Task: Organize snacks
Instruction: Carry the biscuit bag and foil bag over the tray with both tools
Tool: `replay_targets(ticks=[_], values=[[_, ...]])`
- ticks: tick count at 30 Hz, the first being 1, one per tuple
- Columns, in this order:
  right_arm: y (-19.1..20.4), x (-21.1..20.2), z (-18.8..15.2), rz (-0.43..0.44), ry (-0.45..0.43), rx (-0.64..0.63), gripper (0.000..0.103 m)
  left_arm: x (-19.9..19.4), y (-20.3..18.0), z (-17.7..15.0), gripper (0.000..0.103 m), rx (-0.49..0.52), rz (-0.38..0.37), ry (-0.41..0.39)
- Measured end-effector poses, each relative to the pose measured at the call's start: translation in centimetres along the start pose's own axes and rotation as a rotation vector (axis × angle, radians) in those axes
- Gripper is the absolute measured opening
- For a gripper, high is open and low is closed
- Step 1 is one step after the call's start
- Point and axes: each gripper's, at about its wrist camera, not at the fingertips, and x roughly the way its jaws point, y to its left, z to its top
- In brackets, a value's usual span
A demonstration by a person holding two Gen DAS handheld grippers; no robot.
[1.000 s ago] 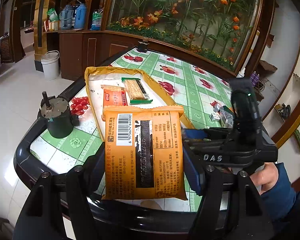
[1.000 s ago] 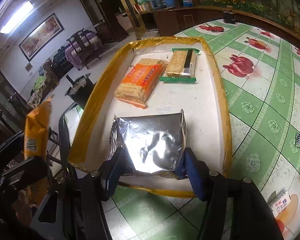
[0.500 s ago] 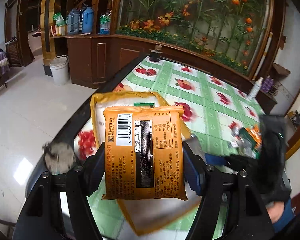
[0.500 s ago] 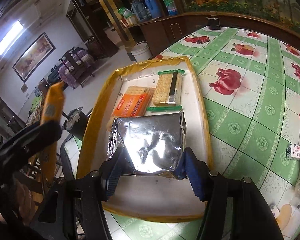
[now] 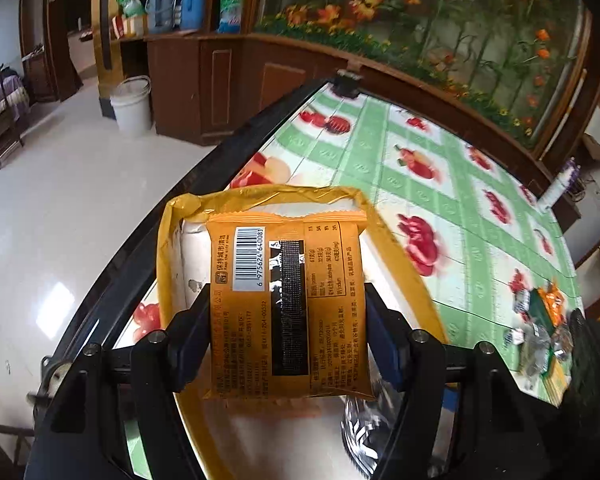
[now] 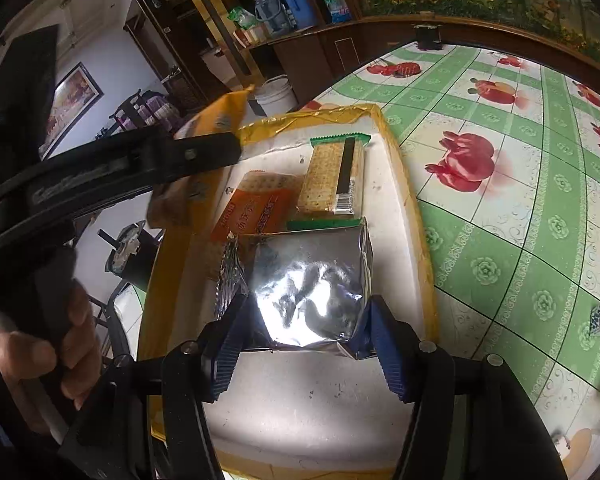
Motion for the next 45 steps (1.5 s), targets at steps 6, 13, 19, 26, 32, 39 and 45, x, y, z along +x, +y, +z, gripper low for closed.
replay_targets(ticks=[6,13,19,26,32,39,45], values=[[-0.3,1.2,0.0,-0.010,0.027,-0.005,0.061,2.2,0.0,0.6,0.069,0.007,0.028,0.037],[0.3,1.8,0.1,-0.034,0.019,-0.032,0.061,3.5,0.0,0.6,0.069,0.004,0.029,0.063],[1.1,2.5,0.4,-0.059,0.018,-0.061,0.061,4.1,0.1,0.7,0.069,0.002,0.036,0.083],[1.6,2.9,0.4,-0.098,0.015,-0.097,0.063,4.5,-0.2,0.6,0.069,0.015,0.052,0.091],[1.7,2.8,0.3,-0.100,0.014,-0.102,0.064,4.5,-0.3,0.5,0.069,0.024,0.065,0.087],[1.8,2.9,0.3,-0.110,0.010,-0.110,0.065,4.5,-0.4,0.3,0.069,0.034,0.079,0.079],[1.8,2.8,0.3,-0.110,0.009,-0.111,0.065,4.5,-0.6,0.3,0.069,0.039,0.090,0.077]])
